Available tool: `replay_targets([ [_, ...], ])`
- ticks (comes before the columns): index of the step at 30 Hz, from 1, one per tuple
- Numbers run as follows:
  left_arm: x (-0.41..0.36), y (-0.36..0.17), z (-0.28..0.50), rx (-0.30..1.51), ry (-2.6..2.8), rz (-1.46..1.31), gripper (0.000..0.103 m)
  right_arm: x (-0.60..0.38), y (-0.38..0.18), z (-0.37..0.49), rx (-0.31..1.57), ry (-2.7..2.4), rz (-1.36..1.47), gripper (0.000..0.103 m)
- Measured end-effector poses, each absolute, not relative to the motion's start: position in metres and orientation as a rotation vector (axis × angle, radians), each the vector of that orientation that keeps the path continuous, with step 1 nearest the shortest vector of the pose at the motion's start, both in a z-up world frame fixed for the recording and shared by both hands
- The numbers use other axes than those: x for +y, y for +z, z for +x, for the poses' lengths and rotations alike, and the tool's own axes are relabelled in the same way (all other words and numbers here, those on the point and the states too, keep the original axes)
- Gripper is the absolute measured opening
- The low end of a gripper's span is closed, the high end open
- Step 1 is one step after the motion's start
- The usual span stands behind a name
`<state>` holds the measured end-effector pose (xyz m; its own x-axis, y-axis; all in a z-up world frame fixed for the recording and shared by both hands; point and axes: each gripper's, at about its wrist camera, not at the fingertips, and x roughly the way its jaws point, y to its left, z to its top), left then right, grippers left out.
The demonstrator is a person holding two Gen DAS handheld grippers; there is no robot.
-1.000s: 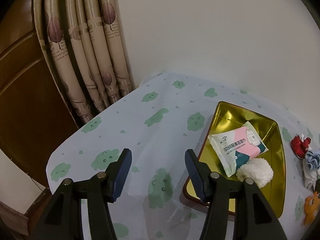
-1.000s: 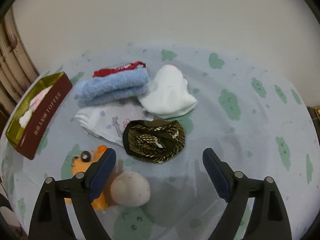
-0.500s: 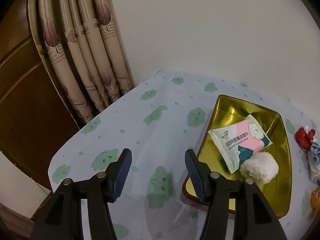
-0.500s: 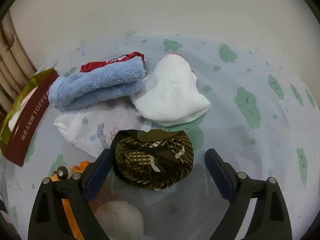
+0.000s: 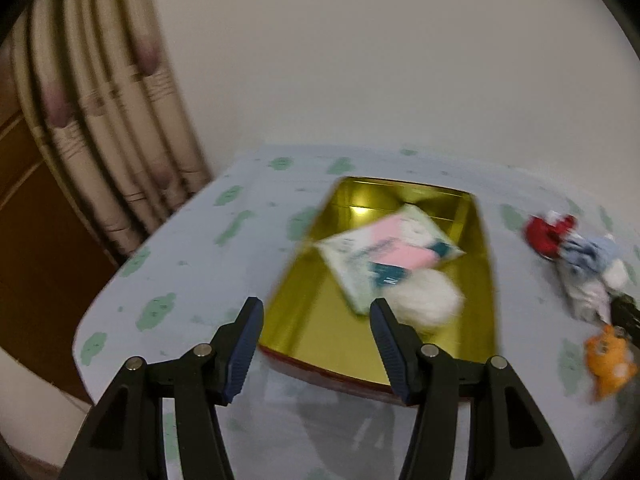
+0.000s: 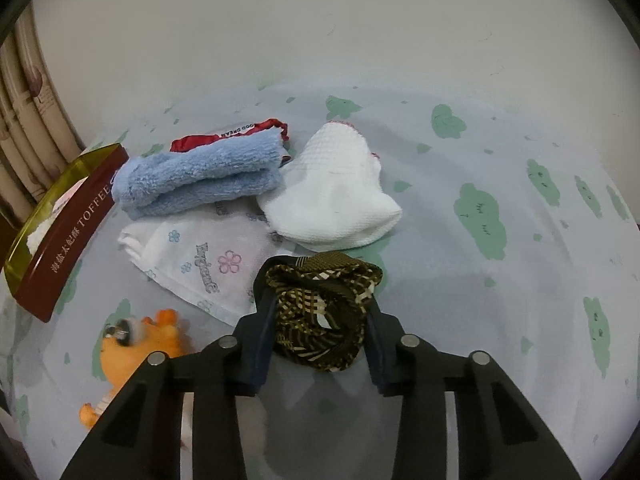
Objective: Organize soft objects
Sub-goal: 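Grasp the dark patterned cloth with the right tool, then grasp the orange toy figure with the left tool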
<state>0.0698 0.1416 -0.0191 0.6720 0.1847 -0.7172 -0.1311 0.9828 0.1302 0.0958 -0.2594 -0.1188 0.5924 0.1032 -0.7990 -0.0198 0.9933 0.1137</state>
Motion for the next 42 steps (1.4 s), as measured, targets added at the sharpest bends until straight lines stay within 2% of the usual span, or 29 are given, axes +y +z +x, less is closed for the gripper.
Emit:
replay_targets([
  [10, 0.061, -0.022, 0.067, 0.943, -0.119, 0.032, 0.057, -0.293, -0.115, 0.082, 0.903, -0.030, 0.106, 0.024],
  [19, -0.014, -0.034, 0.074, 1.133, -0.361, -0.075, 0.057, -0.313, -0.120, 0.080, 0.899, -0.045, 0.161, 0.024],
  [23, -0.040, -0.041, 0.078, 1.225, -0.411, -0.115, 0.057, -0.318, -0.122, 0.082, 0.905, -0.030, 0.204, 0.030],
  [26, -0.058, -0.047, 0.082, 1.309, -0.455, -0.160, 0.057, -0.317, -0.122, 0.081, 0.907, -0.024, 0.225, 0.030],
  [35, -0.088, -0.067, 0.095, 1.416, -0.394, -0.219, 0.057, -0.314, -0.121, 0.079, 0.907, -0.018, 0.230, 0.031],
  [42, -0.095, -0.090, 0.105, 1.427, -0.293, -0.212, 0.058, -0.315, -0.122, 0.079, 0.907, -0.015, 0.234, 0.032],
])
